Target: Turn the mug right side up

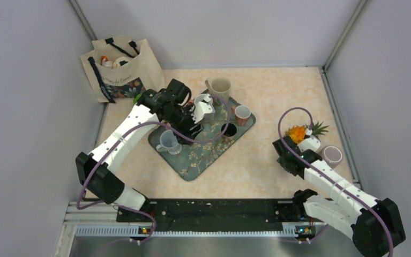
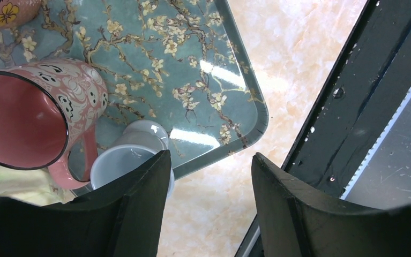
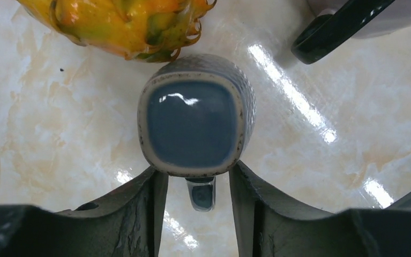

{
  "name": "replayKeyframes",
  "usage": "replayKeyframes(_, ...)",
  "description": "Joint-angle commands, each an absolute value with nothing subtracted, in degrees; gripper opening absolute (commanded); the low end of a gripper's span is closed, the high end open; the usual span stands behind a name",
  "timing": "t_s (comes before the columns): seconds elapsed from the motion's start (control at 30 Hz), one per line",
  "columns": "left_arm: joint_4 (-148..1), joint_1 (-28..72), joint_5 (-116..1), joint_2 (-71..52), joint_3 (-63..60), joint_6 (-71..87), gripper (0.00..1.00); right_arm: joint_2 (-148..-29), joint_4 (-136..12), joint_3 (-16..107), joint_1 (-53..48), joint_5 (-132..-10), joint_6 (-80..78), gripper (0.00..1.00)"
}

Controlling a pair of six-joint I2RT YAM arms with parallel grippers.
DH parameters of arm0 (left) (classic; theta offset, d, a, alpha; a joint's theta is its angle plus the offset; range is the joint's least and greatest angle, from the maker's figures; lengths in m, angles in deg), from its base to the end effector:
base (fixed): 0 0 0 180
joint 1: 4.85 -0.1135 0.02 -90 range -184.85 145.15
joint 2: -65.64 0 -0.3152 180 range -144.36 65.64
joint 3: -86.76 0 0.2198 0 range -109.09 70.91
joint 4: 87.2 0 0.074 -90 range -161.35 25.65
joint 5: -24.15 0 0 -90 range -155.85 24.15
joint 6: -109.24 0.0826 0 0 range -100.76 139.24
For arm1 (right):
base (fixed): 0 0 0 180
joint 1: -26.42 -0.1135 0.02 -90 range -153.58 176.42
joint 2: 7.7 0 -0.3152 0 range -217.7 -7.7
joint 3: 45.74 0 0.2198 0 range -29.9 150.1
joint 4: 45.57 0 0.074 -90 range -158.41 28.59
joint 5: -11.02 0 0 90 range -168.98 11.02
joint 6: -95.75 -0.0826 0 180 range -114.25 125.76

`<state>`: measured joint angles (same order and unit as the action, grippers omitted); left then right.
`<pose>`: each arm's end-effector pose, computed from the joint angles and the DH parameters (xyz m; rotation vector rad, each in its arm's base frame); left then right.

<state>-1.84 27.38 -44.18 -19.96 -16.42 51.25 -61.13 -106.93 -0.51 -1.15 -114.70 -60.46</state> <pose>0.2057 -0.1657 0.3546 1.5273 2.2412 -0.5197 0.1101 0.0031 0.2031 0.9422 2.2586 -0.2164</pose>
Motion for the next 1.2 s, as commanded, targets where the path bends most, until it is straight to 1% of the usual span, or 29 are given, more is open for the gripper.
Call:
replayKeyframes(0.0,-1.9,27.1,-42.4,-17.9,-18.3,50.9,0.62,-58.6,-104.0,-2.3,-0.9,-111.4,-58.2,0.00)
replayKeyframes(0.17,-2.0,27.1,-42.1,-17.9,-18.1,51.0,0.62,-58.8,-103.5,-3.4,-0.9,-111.5,-58.3,0.00)
replayKeyframes(0.33,-2.2,27.1,-41.9,-17.8,-18.2,51.0,0.62,-59.9,-101.7,-2.6,-0.8,-111.3,-55.2,0.00)
replayKeyframes(0.47,-3.5,27.0,-42.3,-17.9,-18.4,48.6,0.62,-58.3,-99.0,-0.1,-0.9,-106.8,-50.0,0.00)
replayKeyframes(0.57,-5.0,26.1,-41.8,-18.2,-19.6,45.7,0.62,-54.1,-95.2,2.8,-1.2,-102.1,-45.7,0.00)
replayKeyframes(0.63,-7.6,24.5,-41.6,-18.5,-20.8,40.9,0.63,-51.3,-91.9,4.3,-1.3,-98.9,-43.7,0.00)
replayKeyframes(0.7,-11.3,21.9,-38.3,-18.6,-21.7,34.5,0.66,-49.4,-88.8,5.6,-1.4,-95.2,-42.6,0.00)
replayKeyframes(0.83,-20.4,17.8,-22.7,-18.2,-20.7,22.8,0.73,-47.8,-81.4,8.2,-1.4,-86.8,-40.1,0.00)
replayKeyframes(0.9,-25.5,18.1,-18.0,-18.5,-20.1,15.9,0.77,-47.7,-74.1,8.5,-1.4,-79.0,-38.9,0.00)
replayKeyframes(0.93,-28.7,18.2,-15.8,-19.0,-20.0,11.3,0.81,-48.0,-67.9,8.6,-1.4,-74.7,-39.1,0.00)
replayKeyframes(1.0,-32.8,18.6,-13.2,-19.9,-20.0,5.7,0.86,-49.2,-59.8,9.4,-1.5,-68.7,-40.6,0.00)
replayKeyframes(1.1,-39.5,19.5,-10.6,-20.5,-19.2,-0.9,0.87,-51.2,-50.8,11.6,-3.4,-65.3,-41.0,0.00)
replayKeyframes(1.17,-44.4,19.9,-8.7,-21.1,-18.1,-5.5,0.86,-53.2,-46.0,12.8,-5.4,-65.2,-41.2,0.00)
